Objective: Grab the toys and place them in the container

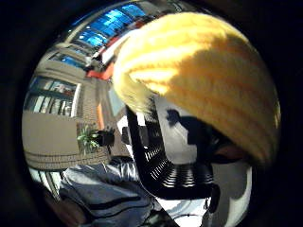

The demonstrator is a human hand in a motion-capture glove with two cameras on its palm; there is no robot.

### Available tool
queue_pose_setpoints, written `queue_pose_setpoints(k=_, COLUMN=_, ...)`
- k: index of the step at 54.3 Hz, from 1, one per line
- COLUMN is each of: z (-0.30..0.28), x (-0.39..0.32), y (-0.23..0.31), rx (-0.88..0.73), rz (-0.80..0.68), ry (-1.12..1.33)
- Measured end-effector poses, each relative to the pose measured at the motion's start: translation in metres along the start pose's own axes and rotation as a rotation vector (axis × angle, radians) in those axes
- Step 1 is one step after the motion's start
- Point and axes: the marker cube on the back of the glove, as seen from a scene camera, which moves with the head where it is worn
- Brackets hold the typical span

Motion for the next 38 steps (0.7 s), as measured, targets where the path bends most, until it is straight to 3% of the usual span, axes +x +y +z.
queue_pose_setpoints(k=9, z=-0.005, x=0.005, y=0.013, rx=0.039, rz=0.016, ry=-0.097)
queue_pose_setpoints(k=16, z=-0.003, x=0.028, y=0.034, rx=0.040, rz=0.054, ry=-0.016)
queue_pose_setpoints(k=20, z=0.004, x=0.054, y=0.050, rx=0.031, rz=0.148, ry=0.101)
queue_pose_setpoints(k=28, z=0.013, x=0.063, y=0.096, rx=0.012, rz=0.070, ry=-0.046)
queue_pose_setpoints(k=38, z=0.045, x=0.091, y=0.153, rx=-0.038, rz=0.280, ry=-0.133)
